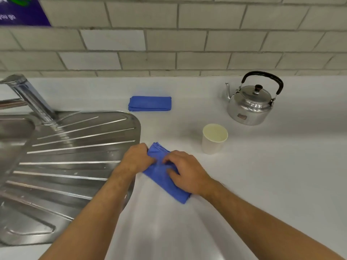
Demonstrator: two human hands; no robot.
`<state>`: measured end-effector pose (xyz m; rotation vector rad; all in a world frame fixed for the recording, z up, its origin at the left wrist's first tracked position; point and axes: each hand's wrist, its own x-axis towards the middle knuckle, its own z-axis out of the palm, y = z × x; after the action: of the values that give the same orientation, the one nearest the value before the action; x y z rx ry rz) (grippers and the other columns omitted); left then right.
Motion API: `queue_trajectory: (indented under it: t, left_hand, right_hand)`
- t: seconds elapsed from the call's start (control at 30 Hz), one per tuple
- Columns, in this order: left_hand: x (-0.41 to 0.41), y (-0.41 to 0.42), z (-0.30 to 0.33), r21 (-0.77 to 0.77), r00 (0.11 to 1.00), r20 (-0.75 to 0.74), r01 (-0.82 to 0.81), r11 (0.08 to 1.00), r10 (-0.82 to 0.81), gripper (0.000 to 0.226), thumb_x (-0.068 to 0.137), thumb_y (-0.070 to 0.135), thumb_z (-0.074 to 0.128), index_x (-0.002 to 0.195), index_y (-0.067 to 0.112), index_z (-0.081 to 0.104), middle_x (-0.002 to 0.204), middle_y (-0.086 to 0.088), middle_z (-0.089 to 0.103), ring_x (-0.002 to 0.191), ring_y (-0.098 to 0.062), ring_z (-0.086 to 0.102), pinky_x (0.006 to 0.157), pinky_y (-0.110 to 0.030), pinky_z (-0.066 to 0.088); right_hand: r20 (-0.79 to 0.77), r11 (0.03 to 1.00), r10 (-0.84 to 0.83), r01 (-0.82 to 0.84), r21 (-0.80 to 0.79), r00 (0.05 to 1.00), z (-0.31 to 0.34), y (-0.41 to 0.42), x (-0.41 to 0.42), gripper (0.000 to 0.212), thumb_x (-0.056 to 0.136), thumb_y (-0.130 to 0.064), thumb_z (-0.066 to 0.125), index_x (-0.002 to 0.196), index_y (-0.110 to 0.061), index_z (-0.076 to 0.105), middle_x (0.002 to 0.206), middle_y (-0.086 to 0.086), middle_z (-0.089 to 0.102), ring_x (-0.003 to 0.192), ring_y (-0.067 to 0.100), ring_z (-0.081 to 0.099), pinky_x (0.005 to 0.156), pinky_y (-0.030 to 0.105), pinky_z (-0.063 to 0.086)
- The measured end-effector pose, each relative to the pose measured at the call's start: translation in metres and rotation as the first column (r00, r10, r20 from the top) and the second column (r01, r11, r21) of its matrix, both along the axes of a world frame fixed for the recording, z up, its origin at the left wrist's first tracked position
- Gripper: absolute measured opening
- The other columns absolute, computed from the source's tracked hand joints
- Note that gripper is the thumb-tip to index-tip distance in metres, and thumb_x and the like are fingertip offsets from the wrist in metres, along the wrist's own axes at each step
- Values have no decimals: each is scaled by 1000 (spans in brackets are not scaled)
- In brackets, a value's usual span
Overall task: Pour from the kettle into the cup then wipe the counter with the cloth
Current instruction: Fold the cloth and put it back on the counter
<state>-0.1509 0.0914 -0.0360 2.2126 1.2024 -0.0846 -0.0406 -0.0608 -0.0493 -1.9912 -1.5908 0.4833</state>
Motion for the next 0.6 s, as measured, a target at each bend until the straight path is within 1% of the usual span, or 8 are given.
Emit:
queue_trajectory:
  t: [0.07, 0.13, 0.23, 0.3, 0.43, 0.47, 0.53, 0.6]
  left_hand:
    - [-1, 1, 1, -31, 999, -44, -8, 999, 7, 23, 76, 23, 68, 83, 4, 57, 85, -10, 59, 75, -28, 56, 57, -31, 42]
    - [-1, 0, 0, -32, 1000, -26, -18, 999, 17, 22, 72, 21, 68, 68, 10, 50, 72, -4, 52, 64, -23, 49, 49, -28, 35]
    - [4, -1, -1, -47, 980, 167, -105, 993, 111, 19, 68, 10, 67, 65, 13, 48, 64, 1, 49, 60, -19, 47, 47, -26, 34]
    - [6, 0, -1, -85, 935, 284, -197, 977, 213, 20, 70, 6, 66, 78, 14, 49, 69, 2, 50, 60, -16, 47, 49, -26, 35]
    - [5, 10, 4, -206, 803, 464, -312, 927, 374, 34, 80, 10, 67, 101, 17, 41, 93, -8, 57, 80, -24, 56, 70, -37, 50]
    - [4, 14, 7, -241, 766, 513, -304, 922, 387, 31, 83, 9, 66, 100, 18, 43, 94, -9, 58, 81, -25, 56, 74, -40, 49]
    - [4, 23, 17, -288, 705, 602, -246, 926, 374, 21, 85, -1, 58, 83, 19, 52, 77, -5, 58, 69, -20, 50, 64, -35, 43]
    - [5, 36, 25, -290, 704, 620, -202, 935, 345, 36, 82, -11, 46, 64, 18, 58, 62, 5, 56, 63, -15, 44, 62, -31, 34]
  right_hand:
    - [94, 975, -169, 180, -130, 981, -2, -14, 9, 41, 85, -32, 63, 120, -14, 53, 116, 3, 54, 106, 26, 52, 88, 39, 46]
    - [169, 907, -209, 255, -334, 963, -5, -21, 16, 53, 80, -51, 65, 115, -14, 50, 113, 4, 50, 106, 26, 46, 85, 38, 45]
    - [103, 848, -216, 239, -473, 971, -1, -13, 25, 46, 76, -59, 67, 91, -18, 51, 100, 5, 51, 99, 26, 52, 75, 37, 46]
    - [98, 850, -203, 225, -477, 974, 4, -2, 28, 41, 77, -55, 68, 85, -19, 51, 96, 3, 57, 91, 25, 59, 70, 35, 48]
    - [188, 903, -165, 224, -365, 968, 17, 23, 32, 24, 89, -30, 59, 105, -13, 53, 109, 9, 63, 94, 31, 61, 68, 33, 46]
    - [174, 915, -155, 208, -345, 972, 22, 30, 34, 24, 89, -21, 58, 110, -11, 52, 111, 12, 63, 97, 33, 61, 70, 34, 46]
    - [113, 932, -156, 184, -314, 981, 36, 48, 42, 32, 86, -10, 56, 116, -7, 47, 113, 17, 61, 98, 36, 61, 68, 35, 46]
    - [80, 930, -178, 194, -313, 981, 50, 71, 54, 36, 85, -8, 57, 119, -4, 44, 114, 19, 60, 99, 36, 61, 66, 33, 43]
